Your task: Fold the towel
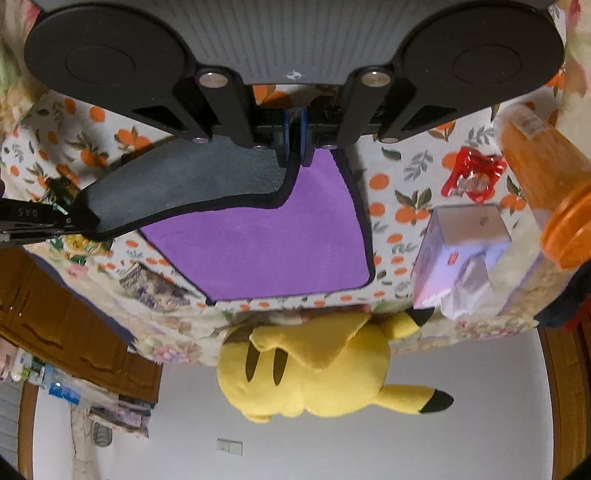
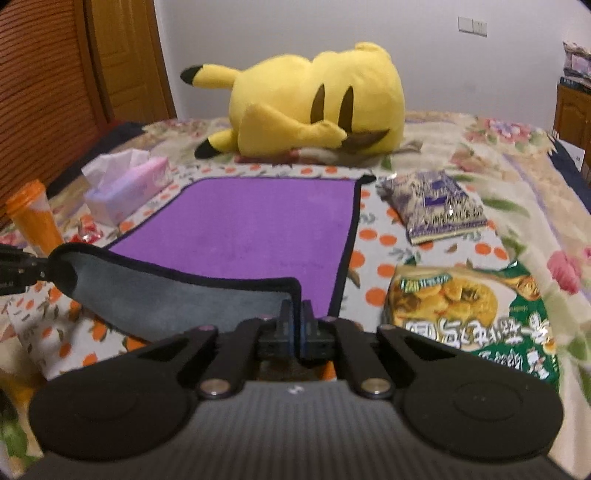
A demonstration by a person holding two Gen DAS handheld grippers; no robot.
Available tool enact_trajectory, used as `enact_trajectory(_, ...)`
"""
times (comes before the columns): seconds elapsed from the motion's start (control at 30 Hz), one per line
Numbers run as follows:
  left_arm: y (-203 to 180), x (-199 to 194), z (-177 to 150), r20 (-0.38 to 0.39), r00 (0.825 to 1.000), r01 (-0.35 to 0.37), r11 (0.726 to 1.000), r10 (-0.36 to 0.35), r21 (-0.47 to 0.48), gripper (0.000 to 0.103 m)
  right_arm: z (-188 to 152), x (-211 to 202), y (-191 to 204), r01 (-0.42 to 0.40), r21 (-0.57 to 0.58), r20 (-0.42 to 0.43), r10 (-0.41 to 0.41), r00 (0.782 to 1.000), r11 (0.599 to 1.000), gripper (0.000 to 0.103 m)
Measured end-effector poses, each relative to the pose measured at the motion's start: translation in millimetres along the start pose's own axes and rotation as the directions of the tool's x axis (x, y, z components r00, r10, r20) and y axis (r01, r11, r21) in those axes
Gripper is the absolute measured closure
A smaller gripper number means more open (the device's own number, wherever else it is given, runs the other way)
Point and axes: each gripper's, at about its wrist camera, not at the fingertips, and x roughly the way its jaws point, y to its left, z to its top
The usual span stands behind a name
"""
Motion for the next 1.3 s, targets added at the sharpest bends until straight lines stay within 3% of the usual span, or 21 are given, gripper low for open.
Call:
enact_trajectory(0.43, 3, 7, 14, 0.033, 0.999, -0.015, 1.0, 0.015, 0.009, 0.097, 10, 3, -3, 0.007, -0.033, 0.066, -0.004, 0.998, 0.999, 0.1)
enact_trajectory(0.97, 7, 37, 26, 0.027, 0.999, -0.028, 0.999, 0.027, 0.039, 0.098, 12, 29, -10, 0.031, -0.079, 0.072, -0.025, 0.997, 0.996, 0.1)
enact_trajectory(1.3, 9, 46, 46, 0.059, 0.997, -0.04, 0.999, 0.039, 0.026, 0.098, 30, 33, -11, 0.033, -0.047, 0.11, -0.028, 0.994, 0.998, 0.1)
